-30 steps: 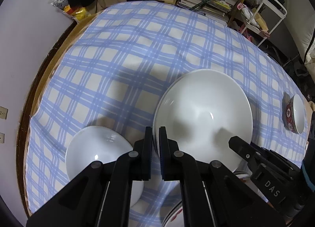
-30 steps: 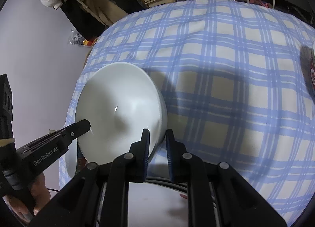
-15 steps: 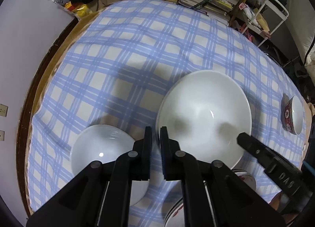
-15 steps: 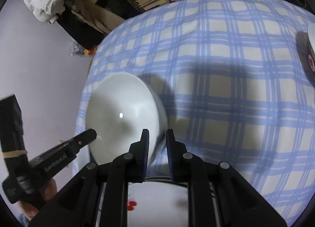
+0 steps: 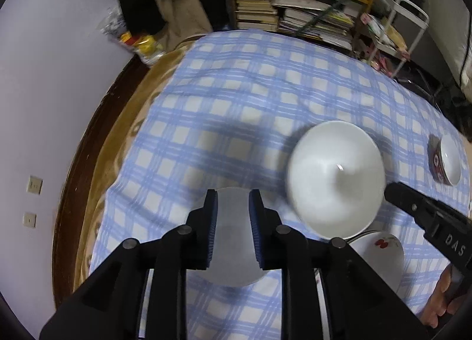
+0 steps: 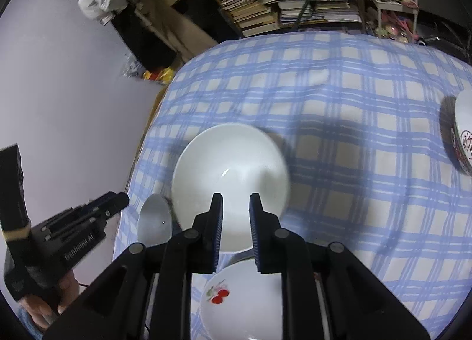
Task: Organize plates and bowls
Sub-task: 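Lower the large white bowl onto the cloth and open both tools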
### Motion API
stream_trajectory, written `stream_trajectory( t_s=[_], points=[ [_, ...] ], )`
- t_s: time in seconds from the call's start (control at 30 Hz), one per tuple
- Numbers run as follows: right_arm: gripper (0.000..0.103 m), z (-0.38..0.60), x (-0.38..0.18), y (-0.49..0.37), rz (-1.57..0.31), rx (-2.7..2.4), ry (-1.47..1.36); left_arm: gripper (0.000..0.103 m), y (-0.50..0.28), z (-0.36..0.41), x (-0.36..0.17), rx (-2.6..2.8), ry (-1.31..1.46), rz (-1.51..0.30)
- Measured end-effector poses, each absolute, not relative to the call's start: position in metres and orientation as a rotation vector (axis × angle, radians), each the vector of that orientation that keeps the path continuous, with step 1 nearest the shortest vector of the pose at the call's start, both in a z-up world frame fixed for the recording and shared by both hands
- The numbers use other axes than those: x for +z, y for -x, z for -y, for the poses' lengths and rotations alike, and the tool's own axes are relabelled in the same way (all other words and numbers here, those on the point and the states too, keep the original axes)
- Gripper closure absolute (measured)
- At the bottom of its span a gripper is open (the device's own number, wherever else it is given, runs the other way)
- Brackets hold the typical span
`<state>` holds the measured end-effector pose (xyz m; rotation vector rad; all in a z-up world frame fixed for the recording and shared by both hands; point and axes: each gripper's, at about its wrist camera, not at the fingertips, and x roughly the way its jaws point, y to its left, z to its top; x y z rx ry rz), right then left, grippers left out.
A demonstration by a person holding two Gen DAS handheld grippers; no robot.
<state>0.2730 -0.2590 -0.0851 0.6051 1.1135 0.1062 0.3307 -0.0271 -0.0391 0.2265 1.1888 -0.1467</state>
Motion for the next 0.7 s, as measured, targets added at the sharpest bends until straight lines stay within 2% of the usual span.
stream_trajectory(
  t_s=[0.07,0.13,0.17,0.27,0.3,0.37,0.4,0.43,0.47,0.5,0.7],
  points=[
    [0.072,0.252,-0.083,-0.272,-1.121,0.112,-0.598,0.081,-0.33,0.013,-0.037,-0.126,-0.216,-1.185],
    [0.053,0.243,-0.08,-0.27,-1.118,0.118,-0.59,0.078,-0.327,0.002,-0.036,-0.11,-0.207,-1.185],
    [0.05,0.239,-0.079,-0.269,-1.113,0.127,-0.585,0.076,-0.326,-0.007,-0.036,-0.1,-0.206,-1.186],
    [0.041,0.224,-0.076,-0.269,-1.111,0.146,-0.566,0.059,-0.321,-0.025,-0.034,-0.078,-0.218,-1.174],
    [0.036,0.22,-0.076,-0.269,-1.114,0.146,-0.557,0.049,-0.32,-0.029,-0.034,-0.072,-0.22,-1.168],
    [0.024,0.21,-0.074,-0.27,-1.116,0.128,-0.525,0.041,-0.317,-0.044,-0.033,-0.052,-0.218,-1.159],
    [0.014,0.206,-0.072,-0.269,-1.11,0.118,-0.507,0.036,-0.317,-0.05,-0.033,-0.041,-0.214,-1.164],
    [0.008,0.201,-0.07,-0.268,-1.099,0.116,-0.492,0.028,-0.317,-0.055,-0.034,-0.033,-0.207,-1.173],
    [0.003,0.197,-0.068,-0.268,-1.088,0.12,-0.482,0.024,-0.316,-0.063,-0.035,-0.023,-0.194,-1.187],
    [0.002,0.194,-0.067,-0.267,-1.076,0.126,-0.477,0.021,-0.316,-0.067,-0.036,-0.017,-0.19,-1.189],
    [0.001,0.179,-0.056,-0.264,-1.036,0.085,-0.453,0.019,-0.31,-0.09,-0.039,-0.006,-0.191,-1.19]
  ],
)
